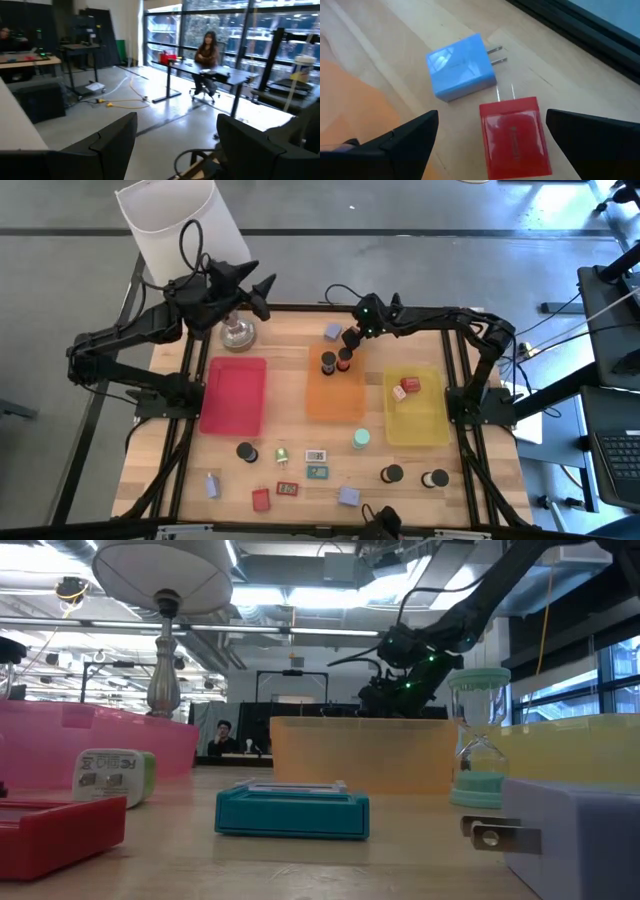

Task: Pick & Place Office items
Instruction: Put the top red charger adapter into the yellow bin

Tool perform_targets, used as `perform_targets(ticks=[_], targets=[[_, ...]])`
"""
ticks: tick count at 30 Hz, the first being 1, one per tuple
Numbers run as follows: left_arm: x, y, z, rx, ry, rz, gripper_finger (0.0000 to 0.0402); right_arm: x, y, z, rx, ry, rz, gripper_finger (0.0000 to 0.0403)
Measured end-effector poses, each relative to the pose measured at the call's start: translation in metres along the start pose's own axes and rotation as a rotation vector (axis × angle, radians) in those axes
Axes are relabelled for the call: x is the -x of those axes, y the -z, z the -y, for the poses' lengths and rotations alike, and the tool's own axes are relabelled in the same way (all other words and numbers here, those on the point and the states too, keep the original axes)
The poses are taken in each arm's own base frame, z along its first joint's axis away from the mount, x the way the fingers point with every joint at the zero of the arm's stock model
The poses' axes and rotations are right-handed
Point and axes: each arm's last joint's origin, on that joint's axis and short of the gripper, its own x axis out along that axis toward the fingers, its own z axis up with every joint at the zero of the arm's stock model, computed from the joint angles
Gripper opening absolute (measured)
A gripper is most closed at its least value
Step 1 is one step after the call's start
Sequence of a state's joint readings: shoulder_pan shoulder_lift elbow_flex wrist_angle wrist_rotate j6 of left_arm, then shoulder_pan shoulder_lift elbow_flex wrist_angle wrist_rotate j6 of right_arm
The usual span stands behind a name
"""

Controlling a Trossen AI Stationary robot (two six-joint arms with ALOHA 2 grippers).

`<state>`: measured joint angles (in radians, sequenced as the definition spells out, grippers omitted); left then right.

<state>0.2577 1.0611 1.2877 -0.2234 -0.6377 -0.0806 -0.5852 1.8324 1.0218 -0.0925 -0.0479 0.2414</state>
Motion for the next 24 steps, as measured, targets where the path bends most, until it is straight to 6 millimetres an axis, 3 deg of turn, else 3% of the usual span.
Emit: perform_targets(ticks=[8,12,24], targets=[[0.0,0.0,-0.001,0.0,-0.025,0.002,0.027,0.001,-0.001,0.009,0.041,0.016,-0.011,0.0373],[0.0,0.0,-0.001,0.001,-0.025,0.002,0.027,-0.002,0.008,0.014,0.044,0.032,-0.086,0.0372],[0.0,0.001,-0.001,-0.004,-0.025,-0.005,0.0269,0.0,0.002,0.007,-0.009,-0.04,-0.069,0.0372]])
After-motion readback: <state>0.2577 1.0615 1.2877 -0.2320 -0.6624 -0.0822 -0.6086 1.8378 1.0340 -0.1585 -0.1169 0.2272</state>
